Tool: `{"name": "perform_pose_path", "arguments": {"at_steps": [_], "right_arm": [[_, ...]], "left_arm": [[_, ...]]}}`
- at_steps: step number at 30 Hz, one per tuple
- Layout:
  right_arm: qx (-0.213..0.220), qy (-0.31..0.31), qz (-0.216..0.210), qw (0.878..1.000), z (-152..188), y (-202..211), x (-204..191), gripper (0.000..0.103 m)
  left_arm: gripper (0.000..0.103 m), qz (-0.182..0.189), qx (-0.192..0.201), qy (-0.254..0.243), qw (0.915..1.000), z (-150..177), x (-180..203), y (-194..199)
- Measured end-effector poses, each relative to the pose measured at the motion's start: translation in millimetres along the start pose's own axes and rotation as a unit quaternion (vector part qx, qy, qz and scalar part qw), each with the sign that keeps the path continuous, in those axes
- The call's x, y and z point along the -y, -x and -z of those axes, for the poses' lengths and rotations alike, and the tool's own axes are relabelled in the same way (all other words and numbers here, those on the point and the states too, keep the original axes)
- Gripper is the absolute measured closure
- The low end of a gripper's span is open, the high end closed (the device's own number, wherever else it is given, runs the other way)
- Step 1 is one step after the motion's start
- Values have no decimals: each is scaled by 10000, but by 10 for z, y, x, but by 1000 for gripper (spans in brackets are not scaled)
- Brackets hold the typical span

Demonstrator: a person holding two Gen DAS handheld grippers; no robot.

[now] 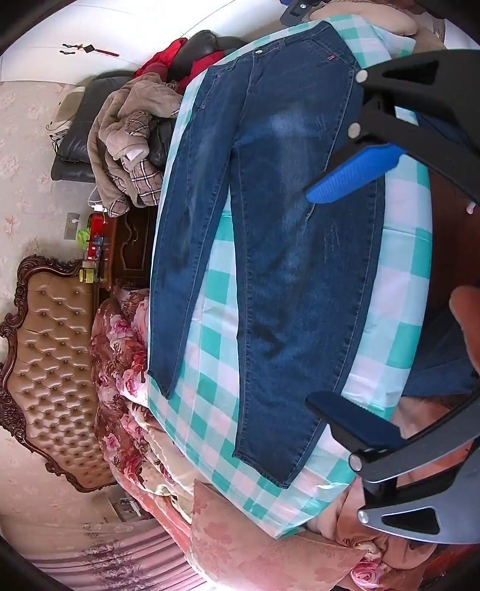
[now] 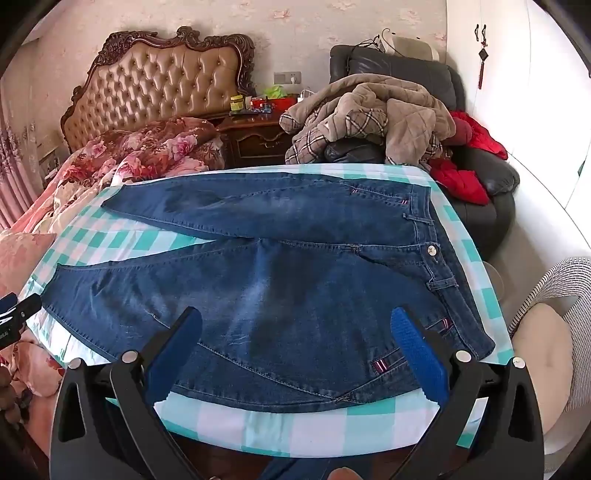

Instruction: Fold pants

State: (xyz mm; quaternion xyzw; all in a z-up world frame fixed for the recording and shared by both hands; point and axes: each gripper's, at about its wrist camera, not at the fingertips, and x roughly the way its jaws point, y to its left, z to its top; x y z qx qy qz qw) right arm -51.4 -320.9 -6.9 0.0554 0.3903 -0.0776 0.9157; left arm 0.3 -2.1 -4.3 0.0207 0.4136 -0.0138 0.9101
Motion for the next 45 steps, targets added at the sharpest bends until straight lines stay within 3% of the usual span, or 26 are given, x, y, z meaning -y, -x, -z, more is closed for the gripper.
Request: {"name": "perform_pose_path", "arguments": {"at_steps": [45], "right_arm": [[2, -16, -34, 10000, -3, 18, 7, 4]], "left_arm": [[1, 86, 2, 31, 10000, 3, 16, 64]]}}
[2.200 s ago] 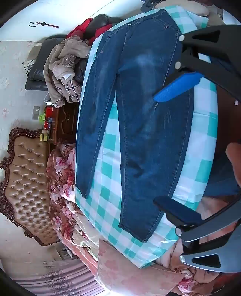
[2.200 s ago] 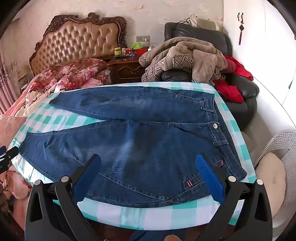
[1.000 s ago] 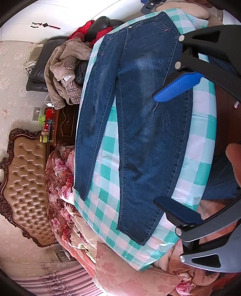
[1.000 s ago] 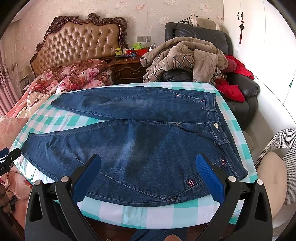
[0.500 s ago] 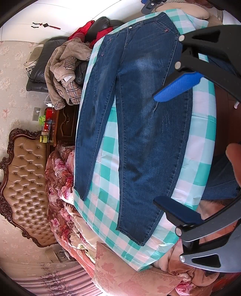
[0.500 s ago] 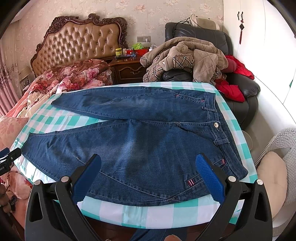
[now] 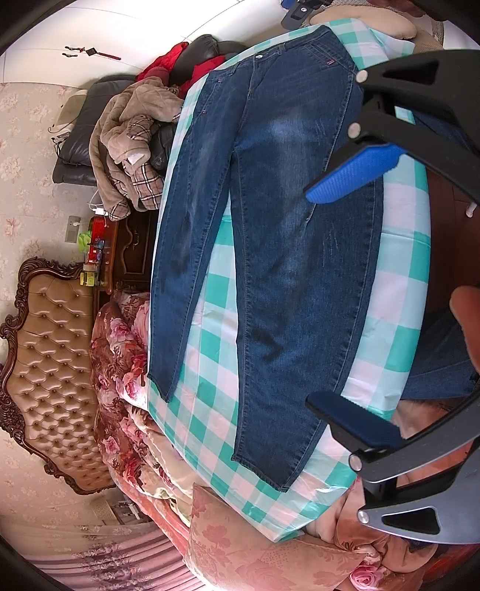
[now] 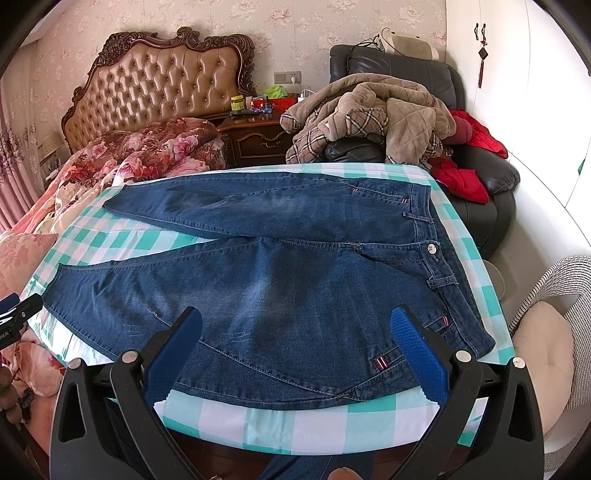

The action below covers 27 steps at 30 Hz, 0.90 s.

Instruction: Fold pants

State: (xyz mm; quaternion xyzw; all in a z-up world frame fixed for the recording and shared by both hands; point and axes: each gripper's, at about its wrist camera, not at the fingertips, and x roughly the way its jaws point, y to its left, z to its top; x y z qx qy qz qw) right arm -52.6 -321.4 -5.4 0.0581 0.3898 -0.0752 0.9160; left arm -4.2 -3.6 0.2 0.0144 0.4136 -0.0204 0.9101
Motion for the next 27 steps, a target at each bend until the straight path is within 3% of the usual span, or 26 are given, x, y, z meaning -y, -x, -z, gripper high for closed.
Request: {"name": "perform_pose_path", "arguments": {"at_steps": [27], "right_arm": [[-94, -52, -26, 9999, 72, -88, 2, 4]], "left_arm": [[1, -8, -59, 1, 10000, 39, 2, -36]]}}
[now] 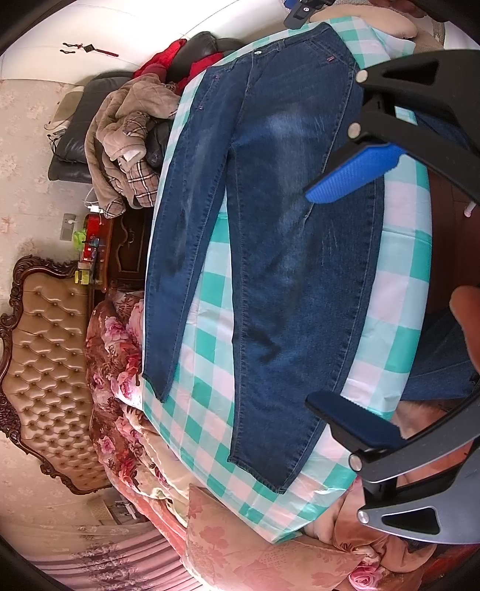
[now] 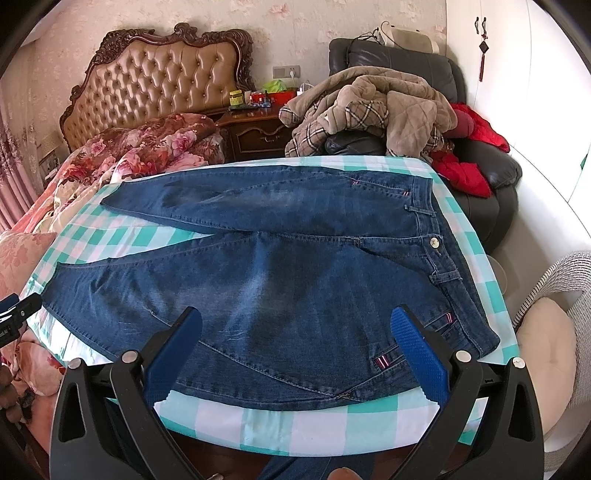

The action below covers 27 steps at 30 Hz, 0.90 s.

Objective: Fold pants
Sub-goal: 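Reach the right tool to the jeans waistband and close on it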

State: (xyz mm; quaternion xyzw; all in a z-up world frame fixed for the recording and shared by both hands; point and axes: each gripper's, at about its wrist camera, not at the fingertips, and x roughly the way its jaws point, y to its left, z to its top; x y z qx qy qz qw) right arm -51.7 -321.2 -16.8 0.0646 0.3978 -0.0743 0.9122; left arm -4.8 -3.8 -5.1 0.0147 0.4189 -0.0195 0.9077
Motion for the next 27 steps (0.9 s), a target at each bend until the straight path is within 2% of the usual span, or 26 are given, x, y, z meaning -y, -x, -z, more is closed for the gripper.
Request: {"name": "perform_pose_path", "arguments": {"at_steps": [3, 6, 7, 9, 13, 14, 16, 17, 18, 19, 22, 27], "right_arm": [[-81, -86, -134, 9998, -38, -89, 93, 4], [-179, -384, -531, 9977, -235, -230, 389, 4], [-224, -504, -524, 9971, -389, -356, 608, 4], [-307, -647, -242, 9971, -641, -565, 927, 4], [-699, -1203, -104, 9902, -1301, -1400, 1875, 4], [-735, -1142, -61, 9907, -1434, -1585, 2012, 5], [-887, -790, 320, 9924, -1661, -1971, 2182, 5], [-1017, -658, 135, 9925, -1750, -2178, 2237, 5], [-1113, -635, 28, 9918, -1807, -2327, 2276, 11], [-1185, -571, 109, 9913, -1880, -2496, 2322, 13], [-1256, -340, 282, 9911, -2038, -2888, 2422, 13], [-1520, -307, 466, 9868, -2150, -3411, 2640, 17]], "left_arm": [[1, 25, -60, 7, 10000, -13, -6, -103], [1, 308, -11, 235, 9992, -79, -96, -161], [1, 498, 109, 342, 9981, -105, -138, -150], [1, 680, 214, 413, 9966, -141, -178, -145], [1, 846, 20, 318, 9959, -203, -177, -251], [1, 925, -70, 332, 9951, -202, -179, -293], [1, 1102, -209, 371, 9930, -178, -184, -375], [1, 1132, -257, 372, 9925, -161, -188, -419], [1, 1135, -282, 366, 9925, -149, -187, -438], [1, 1132, -326, 369, 9923, -141, -201, -477], [1, 1016, -468, 466, 9926, -164, -287, -602], [1, 783, -541, 602, 9936, -247, -451, -705]]}}
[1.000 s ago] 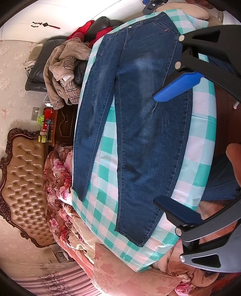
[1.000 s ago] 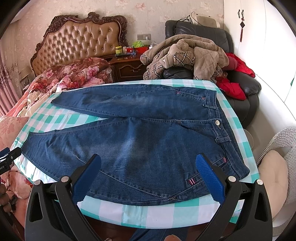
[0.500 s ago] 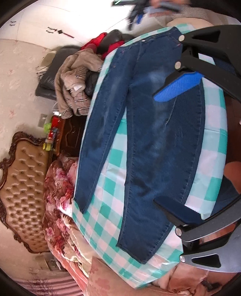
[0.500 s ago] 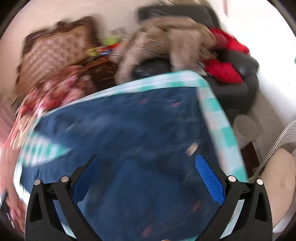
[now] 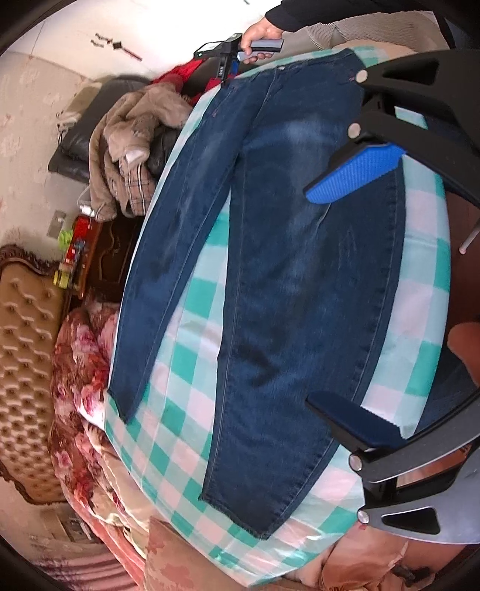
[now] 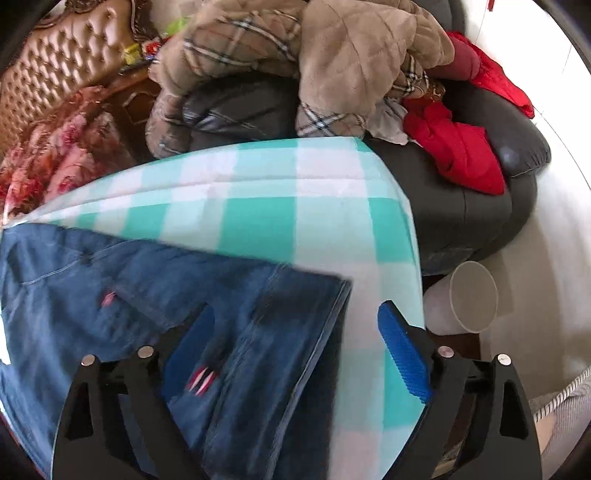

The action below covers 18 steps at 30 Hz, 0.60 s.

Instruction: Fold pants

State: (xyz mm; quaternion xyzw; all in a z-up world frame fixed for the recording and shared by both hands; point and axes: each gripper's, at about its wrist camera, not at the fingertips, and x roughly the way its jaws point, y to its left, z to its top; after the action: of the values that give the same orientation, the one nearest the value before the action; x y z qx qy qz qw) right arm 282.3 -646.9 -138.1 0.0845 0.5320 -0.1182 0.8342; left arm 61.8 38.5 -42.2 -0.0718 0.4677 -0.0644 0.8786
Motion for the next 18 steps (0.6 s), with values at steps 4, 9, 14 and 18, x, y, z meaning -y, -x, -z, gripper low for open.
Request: {"name": "perform_pose_path", "arguments": {"at_steps": [4, 9, 14, 18], "right_arm": [[3, 243, -108, 9996, -65, -132, -63, 60], [572, 654, -326, 9957, 15, 273, -293, 86], [1764, 961, -1148, 9729, 507, 1349, -561, 86], [2198, 1100, -1854, 9514, 1189, 1954, -669, 86]], "left_arm": [[1, -159, -51, 26, 9999, -114, -107, -86], [1, 75, -19, 3, 10000, -448, -154, -284], [18, 878, 19, 571, 9945, -981, -331, -609], [40, 1666, -56, 1109, 9798, -1489, -483, -996]]}}
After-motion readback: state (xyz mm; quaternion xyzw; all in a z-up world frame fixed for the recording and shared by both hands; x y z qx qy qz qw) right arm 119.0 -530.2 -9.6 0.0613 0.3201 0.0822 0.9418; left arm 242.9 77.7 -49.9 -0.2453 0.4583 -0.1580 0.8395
